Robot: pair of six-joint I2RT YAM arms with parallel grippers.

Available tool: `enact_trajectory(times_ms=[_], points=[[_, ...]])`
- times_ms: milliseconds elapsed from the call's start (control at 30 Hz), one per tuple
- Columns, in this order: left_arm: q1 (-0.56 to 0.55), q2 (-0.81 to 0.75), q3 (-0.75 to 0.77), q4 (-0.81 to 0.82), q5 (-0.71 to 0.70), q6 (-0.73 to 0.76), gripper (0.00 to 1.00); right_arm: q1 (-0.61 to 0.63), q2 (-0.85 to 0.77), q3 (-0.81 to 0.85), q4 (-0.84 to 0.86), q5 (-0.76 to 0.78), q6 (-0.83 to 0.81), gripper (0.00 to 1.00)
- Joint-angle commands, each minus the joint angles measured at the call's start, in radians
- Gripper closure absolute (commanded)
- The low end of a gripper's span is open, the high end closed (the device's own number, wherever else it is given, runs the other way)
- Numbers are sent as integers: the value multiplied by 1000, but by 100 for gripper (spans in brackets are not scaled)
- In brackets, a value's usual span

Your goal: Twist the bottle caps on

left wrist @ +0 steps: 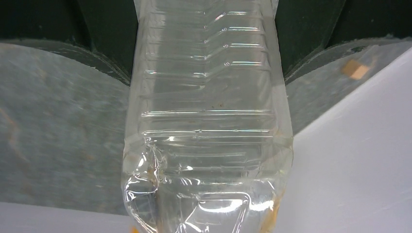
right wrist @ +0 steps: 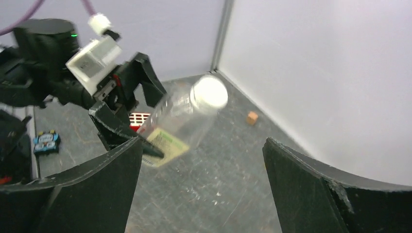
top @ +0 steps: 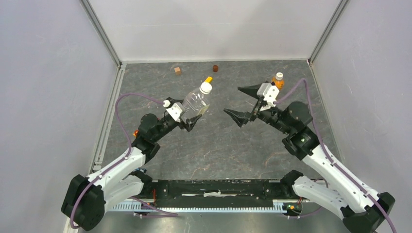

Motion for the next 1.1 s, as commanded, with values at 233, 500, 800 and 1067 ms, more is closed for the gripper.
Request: enact_trajectory(times_ms=[233,500,800,1067], points=[[71,-42,44,-96,585,-16,73,-191,173,401,-348,-679,-307,10],[70,-15,82,-135,693,0,73,-192,270,487,-452,-806,-357,18],[70,21,109,-100,716,-39,73,-190,303,486,-522,-837,-418,23],[70,47,130,-94,716,-44,73,-180,327,472,-521,-852,-418,33]])
